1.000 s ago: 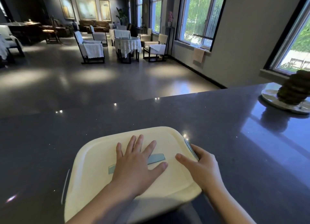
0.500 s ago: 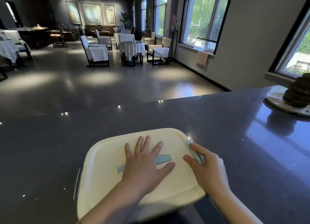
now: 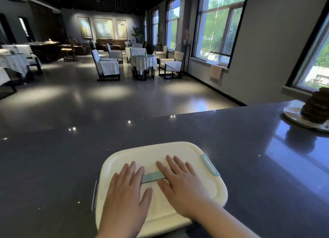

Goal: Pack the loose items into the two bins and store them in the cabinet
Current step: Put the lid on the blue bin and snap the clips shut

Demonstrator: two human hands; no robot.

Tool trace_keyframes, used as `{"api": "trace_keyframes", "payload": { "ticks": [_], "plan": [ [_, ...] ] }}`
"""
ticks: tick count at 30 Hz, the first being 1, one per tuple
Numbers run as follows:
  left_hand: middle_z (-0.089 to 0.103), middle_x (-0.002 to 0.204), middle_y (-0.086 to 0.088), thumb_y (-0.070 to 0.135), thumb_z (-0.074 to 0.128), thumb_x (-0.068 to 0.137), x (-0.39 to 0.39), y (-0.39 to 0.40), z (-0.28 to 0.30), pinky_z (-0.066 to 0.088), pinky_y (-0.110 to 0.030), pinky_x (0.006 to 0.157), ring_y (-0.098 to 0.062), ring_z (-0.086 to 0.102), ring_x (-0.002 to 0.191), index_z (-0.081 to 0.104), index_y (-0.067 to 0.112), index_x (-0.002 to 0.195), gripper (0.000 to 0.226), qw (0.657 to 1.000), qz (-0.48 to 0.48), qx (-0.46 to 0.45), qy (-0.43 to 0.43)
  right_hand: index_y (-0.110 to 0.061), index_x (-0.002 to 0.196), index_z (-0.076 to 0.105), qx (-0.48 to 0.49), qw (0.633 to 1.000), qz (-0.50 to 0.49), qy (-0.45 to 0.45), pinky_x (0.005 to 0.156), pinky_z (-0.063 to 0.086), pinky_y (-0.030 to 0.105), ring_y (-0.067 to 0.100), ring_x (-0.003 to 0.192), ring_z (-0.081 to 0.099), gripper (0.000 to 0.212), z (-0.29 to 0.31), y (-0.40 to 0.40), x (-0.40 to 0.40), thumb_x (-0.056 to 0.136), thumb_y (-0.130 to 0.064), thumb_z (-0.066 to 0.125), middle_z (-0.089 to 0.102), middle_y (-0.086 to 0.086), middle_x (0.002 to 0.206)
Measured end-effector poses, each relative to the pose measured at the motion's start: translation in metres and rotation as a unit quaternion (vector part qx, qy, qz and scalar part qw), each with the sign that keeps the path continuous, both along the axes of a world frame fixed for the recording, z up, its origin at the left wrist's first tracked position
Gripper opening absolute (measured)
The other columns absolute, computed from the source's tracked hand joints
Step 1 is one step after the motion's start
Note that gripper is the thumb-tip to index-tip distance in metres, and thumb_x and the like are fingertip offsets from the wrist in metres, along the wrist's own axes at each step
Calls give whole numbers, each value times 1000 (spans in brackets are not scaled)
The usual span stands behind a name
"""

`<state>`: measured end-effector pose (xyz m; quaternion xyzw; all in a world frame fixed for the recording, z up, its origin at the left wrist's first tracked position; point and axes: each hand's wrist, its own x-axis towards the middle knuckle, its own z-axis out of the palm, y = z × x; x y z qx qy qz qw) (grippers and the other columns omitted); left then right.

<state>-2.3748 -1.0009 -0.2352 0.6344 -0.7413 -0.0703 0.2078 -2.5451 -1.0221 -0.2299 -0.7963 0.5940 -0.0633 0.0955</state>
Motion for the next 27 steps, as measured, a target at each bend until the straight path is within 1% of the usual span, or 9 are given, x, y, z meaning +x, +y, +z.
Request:
{"api": "trace_keyframes", "payload": {
  "ticks": [2, 4, 6, 8, 11, 14, 18, 21, 27],
  "plan": [
    [5, 158, 13, 66, 14, 81, 25, 8, -7, 6, -35, 118, -11, 2, 146, 23, 39, 145, 70, 998, 59, 11, 17, -43, 150, -4, 3, 1000, 24, 13, 119, -10, 38, 11, 146, -17, 71, 0, -2, 2, 82, -64, -8, -13, -10, 160],
    [9, 158, 10, 64, 39, 86, 47, 13, -11, 13, -40, 118, -14, 8, 146, 21, 40, 145, 67, 982, 118, 56, 136, -43, 150, -4, 5, 998, 58, 20, 119, -11, 38, 9, 146, -19, 59, 1, -4, 14, 94, -61, 4, -14, -12, 160],
    [19, 156, 9, 52, 59, 84, 55, 16, -12, 23, -40, 115, -16, 20, 143, 17, 35, 148, 79, 942, 155, 101, 280, -42, 151, -4, 9, 996, 86, 23, 118, -12, 40, 9, 145, -20, 59, 1, -6, 34, 96, -61, 9, -16, -13, 159],
    [38, 145, 11, 42, 67, 82, 52, 17, -12, 37, -32, 104, -13, 40, 131, 21, 29, 148, 81, 890, 179, 133, 397, -41, 150, -7, 9, 994, 105, 23, 117, -14, 40, 11, 145, -23, 69, 1, -8, 55, 86, -67, -3, -18, -12, 158],
    [61, 103, 19, 27, 70, 82, 46, 21, -13, 46, -16, 68, 3, 60, 88, 49, 25, 123, 46, 830, 212, 112, 503, -40, 150, -10, 8, 992, 119, 30, 117, -13, 40, 12, 144, -24, 81, -1, -12, 70, 74, -67, -10, -20, -11, 158],
    [74, 87, 6, 21, 71, 82, 46, 25, -16, 50, -15, 56, -5, 69, 74, 65, 20, 107, 25, 786, 227, 94, 567, -39, 151, -10, 3, 991, 124, 41, 118, -11, 40, 13, 146, -21, 81, -1, -16, 71, 74, -67, -10, -18, -10, 159],
    [73, 82, 16, 13, 73, 80, 47, 30, -13, 49, -12, 57, -2, 69, 74, 65, 28, 97, 24, 785, 217, 54, 578, -38, 151, -9, -7, 991, 119, 58, 119, -6, 42, 15, 147, -16, 90, 0, -15, 74, 67, -67, -19, -14, -8, 160],
    [72, 84, 21, 8, 71, 81, 46, 32, -9, 47, -10, 60, 0, 69, 77, 64, 32, 100, 31, 795, 203, 38, 570, -38, 151, -11, -24, 991, 120, 57, 119, -5, 42, 15, 147, -16, 95, -5, -16, 75, 62, -69, -28, -14, -8, 160],
    [71, 92, 24, 13, 69, 83, 51, 31, -13, 47, -8, 68, 5, 67, 84, 63, 35, 116, 40, 839, 189, 28, 510, -39, 150, -10, -24, 992, 117, 35, 119, -8, 41, 13, 147, -17, 83, -6, -16, 74, 73, -67, -16, -15, -10, 160]
  ]
}}
